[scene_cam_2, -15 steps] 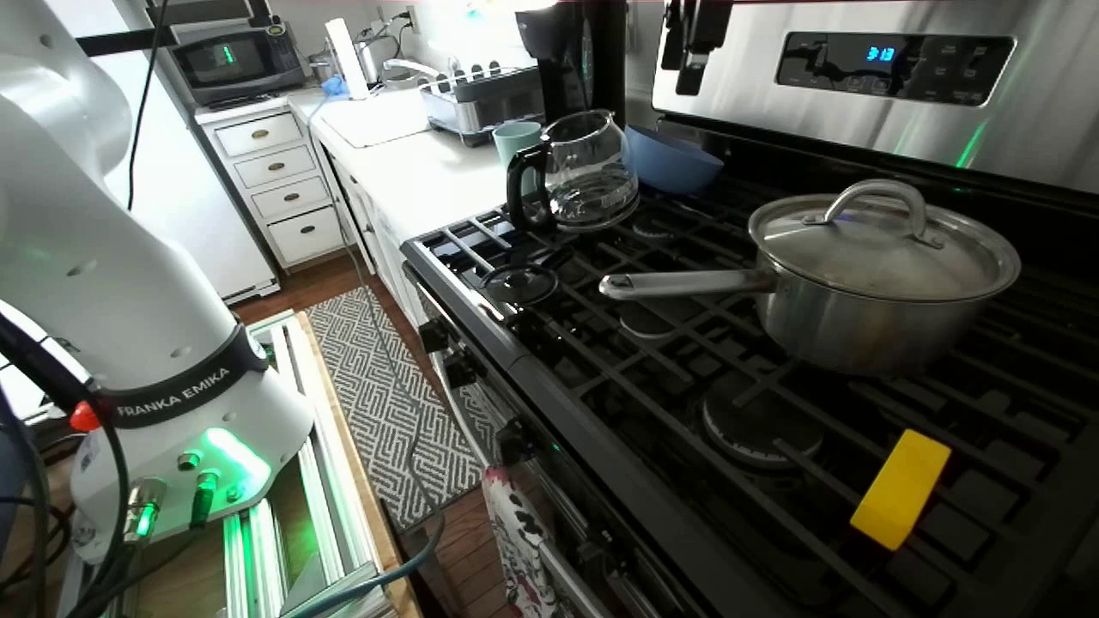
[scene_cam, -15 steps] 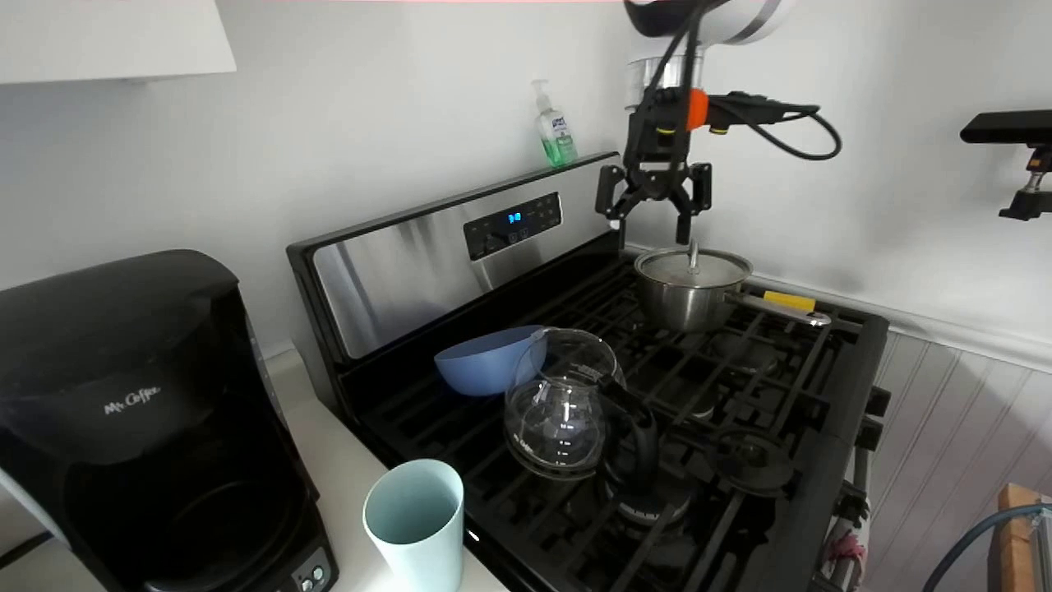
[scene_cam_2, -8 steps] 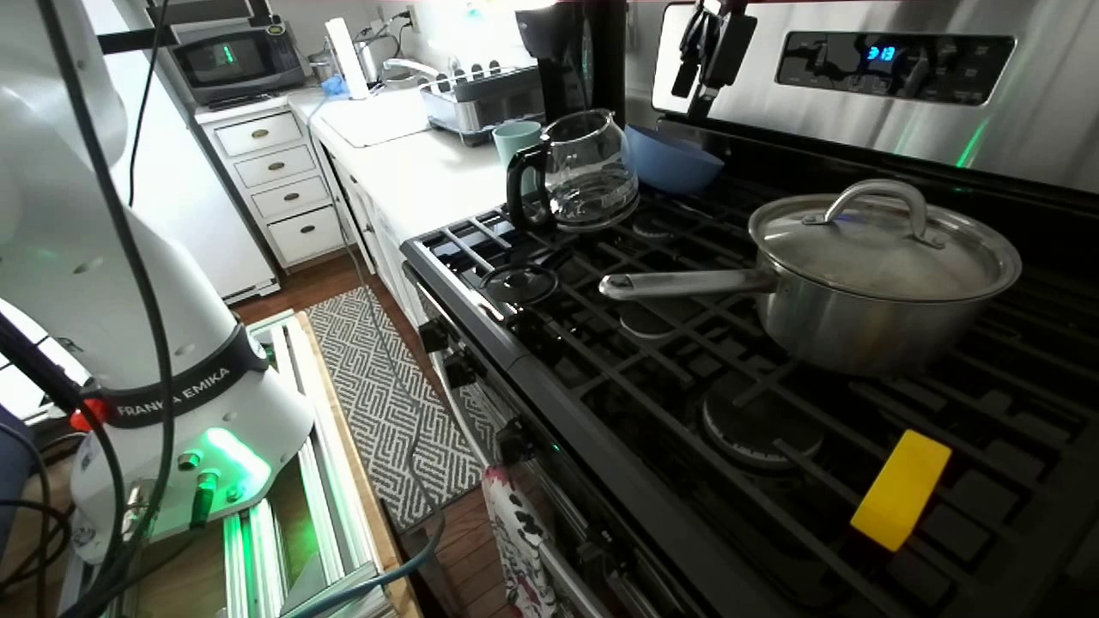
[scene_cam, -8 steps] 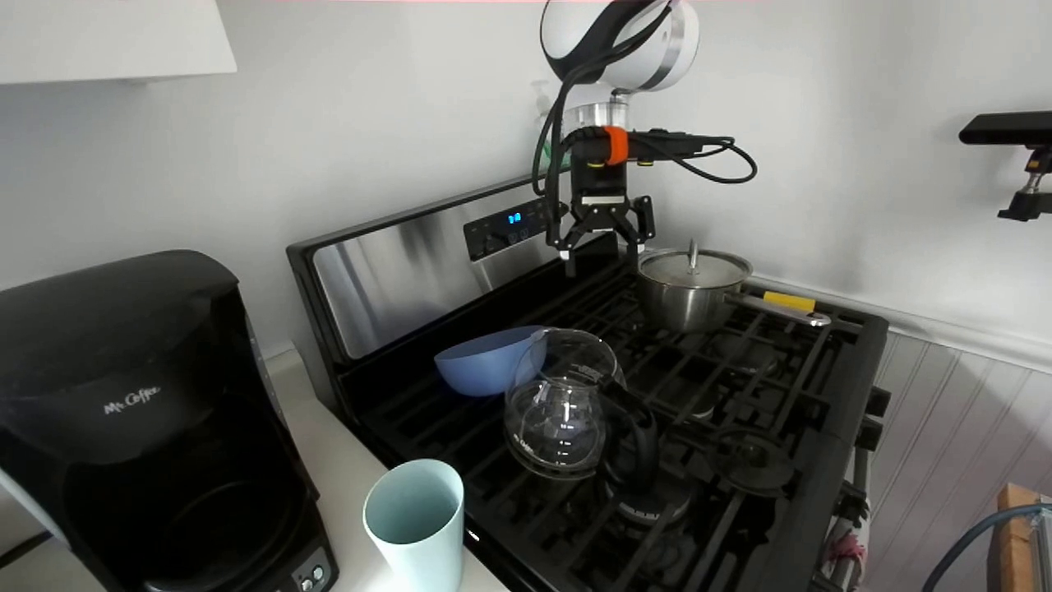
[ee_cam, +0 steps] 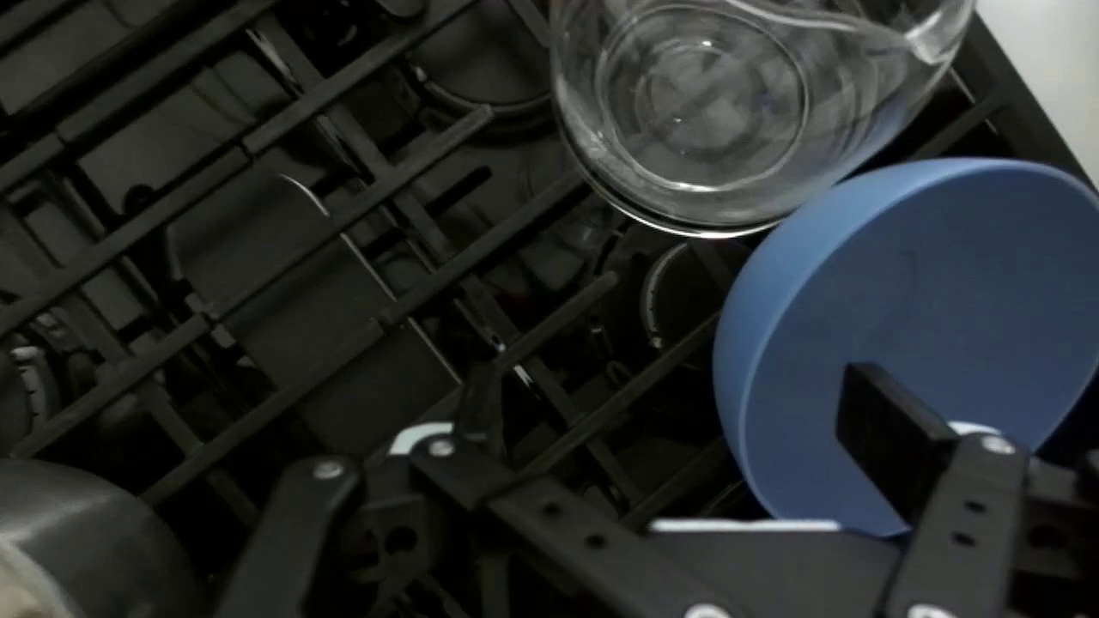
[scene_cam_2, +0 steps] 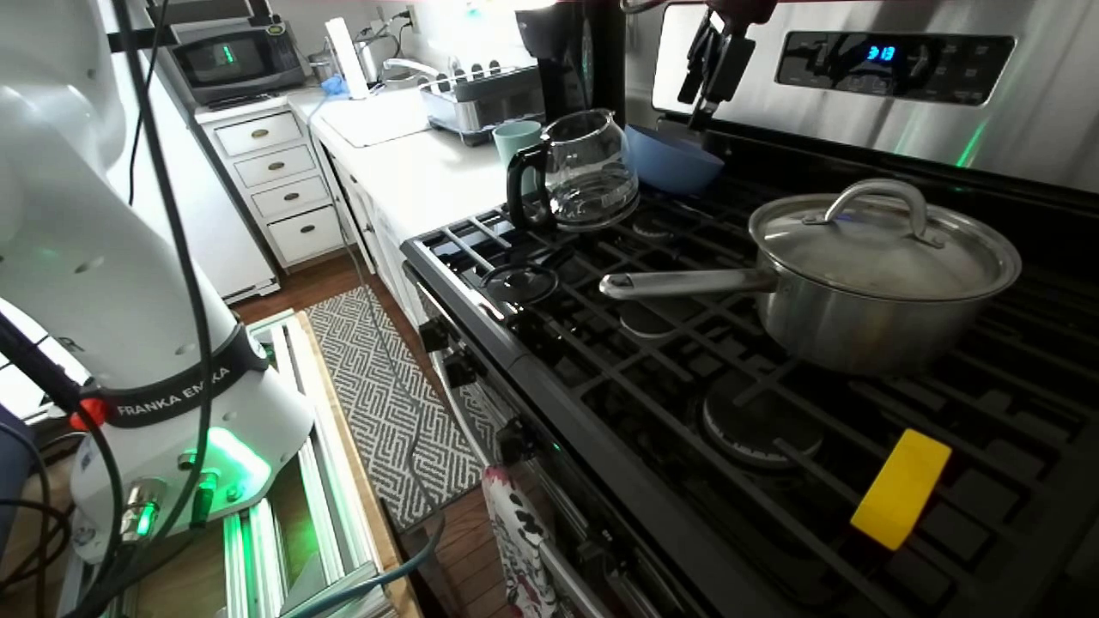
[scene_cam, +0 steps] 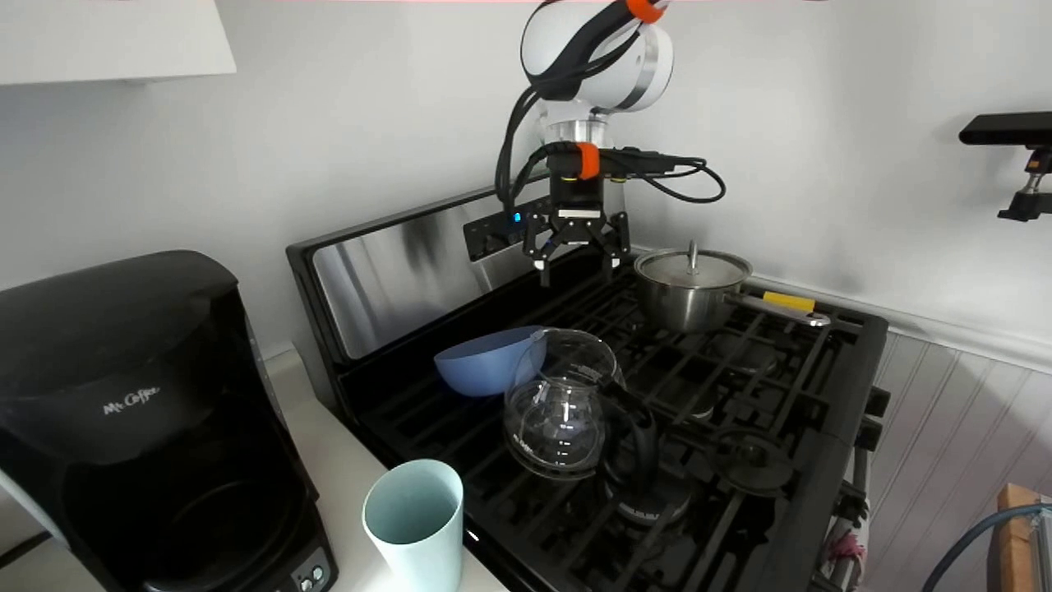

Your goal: Move the purple bowl to the right

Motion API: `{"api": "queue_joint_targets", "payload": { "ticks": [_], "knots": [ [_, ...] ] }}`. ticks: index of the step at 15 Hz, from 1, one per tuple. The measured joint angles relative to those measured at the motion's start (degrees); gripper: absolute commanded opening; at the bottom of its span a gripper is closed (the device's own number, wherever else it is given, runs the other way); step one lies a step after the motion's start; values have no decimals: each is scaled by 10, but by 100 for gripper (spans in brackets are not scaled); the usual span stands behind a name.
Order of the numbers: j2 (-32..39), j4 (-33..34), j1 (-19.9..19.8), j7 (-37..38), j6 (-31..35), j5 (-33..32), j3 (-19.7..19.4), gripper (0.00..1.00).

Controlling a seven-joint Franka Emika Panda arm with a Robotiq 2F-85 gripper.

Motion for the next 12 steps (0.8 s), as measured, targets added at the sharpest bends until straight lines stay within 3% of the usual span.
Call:
{"api": "queue_joint_targets", "payload": {
  "ticks": [6,12],
  "knots": [
    [131,125,22,58,13,32,5,100],
    [213,217,43,101,23,32,6,100]
  ]
}}
